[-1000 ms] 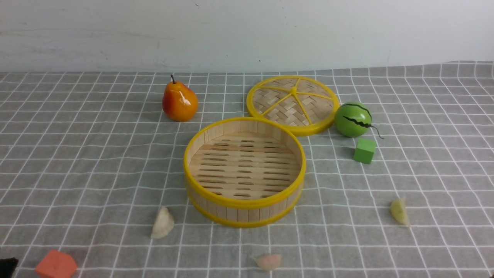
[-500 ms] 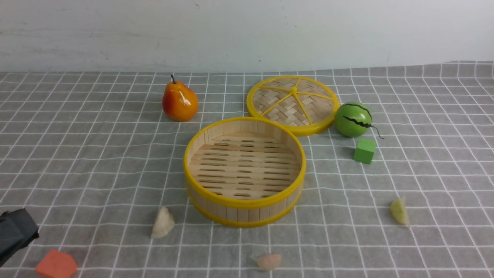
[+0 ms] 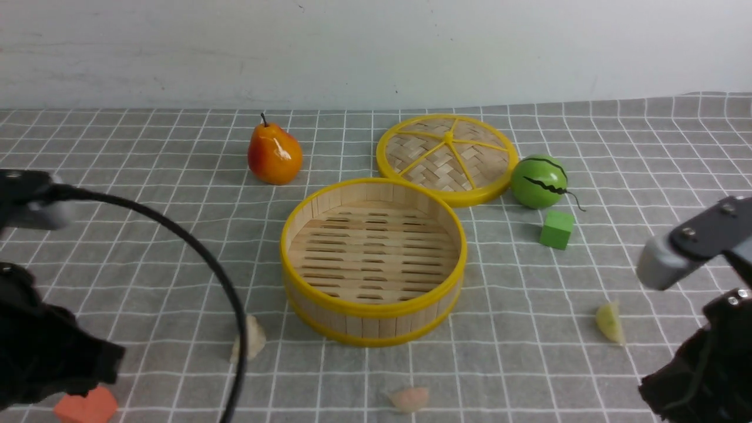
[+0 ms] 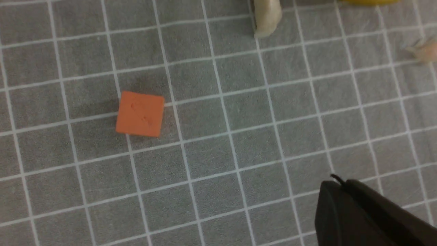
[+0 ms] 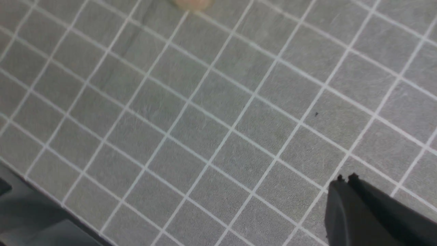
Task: Put the dumplings into the steamer on the table with the grey tablecloth.
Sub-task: 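Reach for and grasp a dumpling on the table with the left gripper, then place the dumpling into the bamboo steamer basket with the left gripper, then reach for and grasp a dumpling lying on the table beside the steamer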
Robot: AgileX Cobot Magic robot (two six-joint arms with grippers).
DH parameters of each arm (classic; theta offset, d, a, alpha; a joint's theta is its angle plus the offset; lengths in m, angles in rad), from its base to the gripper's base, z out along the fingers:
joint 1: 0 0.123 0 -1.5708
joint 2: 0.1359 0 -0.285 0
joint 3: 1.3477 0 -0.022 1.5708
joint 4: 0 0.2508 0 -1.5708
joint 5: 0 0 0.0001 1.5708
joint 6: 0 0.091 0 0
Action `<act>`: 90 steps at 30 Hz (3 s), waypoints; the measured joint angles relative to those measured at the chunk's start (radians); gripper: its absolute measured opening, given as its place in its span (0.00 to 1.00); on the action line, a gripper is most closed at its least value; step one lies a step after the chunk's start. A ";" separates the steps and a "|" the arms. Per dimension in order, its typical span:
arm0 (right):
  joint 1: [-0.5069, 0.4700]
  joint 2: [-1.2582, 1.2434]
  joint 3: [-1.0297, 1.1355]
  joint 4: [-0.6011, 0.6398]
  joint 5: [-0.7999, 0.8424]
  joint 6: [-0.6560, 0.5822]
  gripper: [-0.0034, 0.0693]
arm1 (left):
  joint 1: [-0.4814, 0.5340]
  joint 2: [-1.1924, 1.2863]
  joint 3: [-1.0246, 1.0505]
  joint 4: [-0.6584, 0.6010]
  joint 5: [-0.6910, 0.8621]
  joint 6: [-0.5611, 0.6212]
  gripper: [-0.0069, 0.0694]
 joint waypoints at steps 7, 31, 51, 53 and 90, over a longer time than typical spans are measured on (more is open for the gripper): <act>0.052 0.035 -0.011 -0.022 -0.023 0.000 0.03 | -0.100 0.298 -0.131 0.093 -0.031 -0.127 0.16; 0.052 0.035 -0.011 -0.032 -0.043 -0.001 0.05 | -0.101 0.840 -0.222 0.115 -0.416 -0.175 0.61; 0.052 0.035 -0.011 -0.025 -0.056 -0.003 0.06 | -0.232 0.801 -0.735 0.074 -0.171 -0.213 0.39; 0.052 0.035 -0.011 -0.021 -0.056 -0.003 0.06 | -0.224 0.880 -0.839 0.043 -0.135 -0.215 0.39; -0.201 0.369 -0.189 -0.148 -0.165 0.244 0.57 | -0.141 0.975 -1.323 0.025 0.163 -0.166 0.64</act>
